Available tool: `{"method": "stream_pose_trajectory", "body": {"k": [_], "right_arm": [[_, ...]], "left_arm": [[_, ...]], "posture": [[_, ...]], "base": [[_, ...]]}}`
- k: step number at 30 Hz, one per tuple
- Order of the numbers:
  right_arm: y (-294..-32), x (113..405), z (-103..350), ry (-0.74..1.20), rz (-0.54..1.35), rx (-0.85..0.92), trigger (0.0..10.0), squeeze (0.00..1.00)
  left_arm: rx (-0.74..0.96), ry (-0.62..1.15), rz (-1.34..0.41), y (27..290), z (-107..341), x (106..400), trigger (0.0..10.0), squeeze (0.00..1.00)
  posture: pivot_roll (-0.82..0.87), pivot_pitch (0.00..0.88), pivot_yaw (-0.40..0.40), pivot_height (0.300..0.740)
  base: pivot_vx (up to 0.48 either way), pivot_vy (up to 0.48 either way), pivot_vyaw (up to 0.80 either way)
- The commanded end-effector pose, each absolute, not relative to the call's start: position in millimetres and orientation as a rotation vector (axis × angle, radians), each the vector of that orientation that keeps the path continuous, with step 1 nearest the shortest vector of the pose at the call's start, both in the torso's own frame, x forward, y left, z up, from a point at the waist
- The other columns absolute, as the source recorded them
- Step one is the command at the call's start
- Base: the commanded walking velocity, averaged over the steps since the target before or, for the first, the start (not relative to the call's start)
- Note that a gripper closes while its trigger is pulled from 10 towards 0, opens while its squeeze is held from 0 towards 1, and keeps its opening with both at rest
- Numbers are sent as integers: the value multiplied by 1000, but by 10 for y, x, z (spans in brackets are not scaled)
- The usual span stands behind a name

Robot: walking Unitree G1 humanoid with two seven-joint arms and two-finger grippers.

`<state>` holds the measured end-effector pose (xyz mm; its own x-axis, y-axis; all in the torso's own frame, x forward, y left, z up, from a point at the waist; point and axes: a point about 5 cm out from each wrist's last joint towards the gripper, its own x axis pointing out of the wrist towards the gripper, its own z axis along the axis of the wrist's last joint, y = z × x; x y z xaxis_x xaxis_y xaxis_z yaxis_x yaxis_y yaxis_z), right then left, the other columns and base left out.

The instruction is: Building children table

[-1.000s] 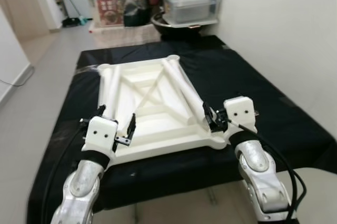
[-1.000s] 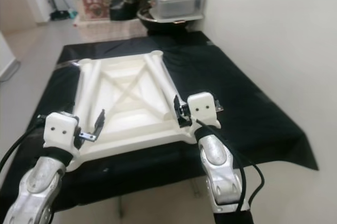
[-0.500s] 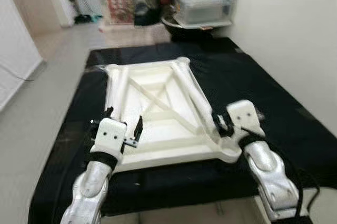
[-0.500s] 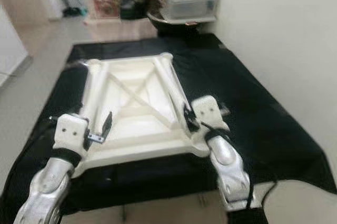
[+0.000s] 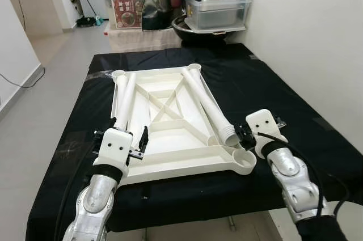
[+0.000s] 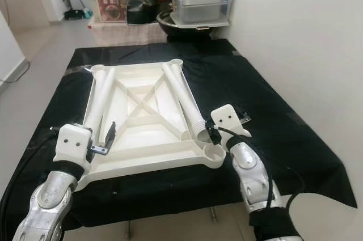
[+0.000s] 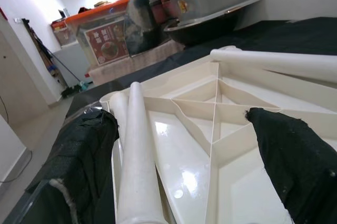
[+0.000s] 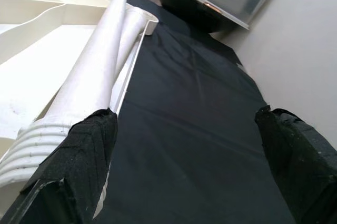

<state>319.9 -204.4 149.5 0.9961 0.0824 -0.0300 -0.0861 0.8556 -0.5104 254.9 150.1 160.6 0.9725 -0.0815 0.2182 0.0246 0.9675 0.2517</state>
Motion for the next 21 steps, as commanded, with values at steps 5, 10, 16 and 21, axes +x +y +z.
{"method": "stream_pose_trajectory", "body": {"k": [5,10,16,21], "right_arm": [[-2138,3195,1584,-30,115,-543,10000,0],[-2313,3173,1643,-38,87,-568,10000,0],[-2468,3091,1693,-14,145,-517,10000,0],[-2410,2951,1597,40,348,-547,10000,0]], "left_arm": [[260,-202,-49,1518,1548,2566,10000,0],[259,-201,-52,1514,1543,2570,10000,0],[253,-199,-57,1511,1540,2579,10000,0],[245,-195,-57,1513,1533,2586,10000,0]], "posture": [[-11,0,-10,740],[-15,0,-5,740],[-28,0,4,740],[-31,0,6,740]], "base": [[0,0,0],[0,0,0],[0,0,0],[0,0,0]]}}
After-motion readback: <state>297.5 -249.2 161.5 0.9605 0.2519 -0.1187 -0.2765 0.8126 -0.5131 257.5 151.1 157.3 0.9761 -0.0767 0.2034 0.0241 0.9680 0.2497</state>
